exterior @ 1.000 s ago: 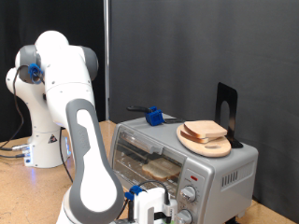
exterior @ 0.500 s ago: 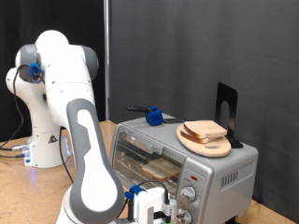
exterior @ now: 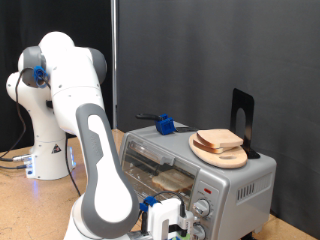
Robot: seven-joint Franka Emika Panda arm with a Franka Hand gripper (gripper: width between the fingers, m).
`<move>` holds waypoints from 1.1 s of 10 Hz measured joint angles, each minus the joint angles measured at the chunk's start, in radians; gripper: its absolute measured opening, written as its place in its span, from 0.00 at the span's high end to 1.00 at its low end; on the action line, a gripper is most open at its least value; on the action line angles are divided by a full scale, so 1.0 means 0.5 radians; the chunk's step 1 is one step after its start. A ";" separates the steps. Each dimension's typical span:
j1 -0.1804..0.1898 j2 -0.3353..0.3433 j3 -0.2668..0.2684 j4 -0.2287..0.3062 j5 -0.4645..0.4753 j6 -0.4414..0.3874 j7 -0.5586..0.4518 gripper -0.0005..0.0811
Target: Make a piece of toast with the oven
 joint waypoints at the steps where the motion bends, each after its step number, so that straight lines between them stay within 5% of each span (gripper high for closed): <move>1: 0.007 -0.003 0.000 0.000 -0.005 0.019 0.020 0.01; 5: 0.009 -0.017 -0.001 0.000 -0.005 0.026 0.022 0.01; 8: 0.009 -0.047 -0.004 -0.026 -0.005 0.029 0.022 0.49; 9: 0.009 -0.053 -0.006 -0.032 -0.005 0.029 0.022 0.49; 10: 0.008 -0.057 -0.008 -0.034 -0.005 0.026 0.021 0.73; 11: 0.007 -0.071 -0.007 -0.039 -0.005 0.017 0.022 0.73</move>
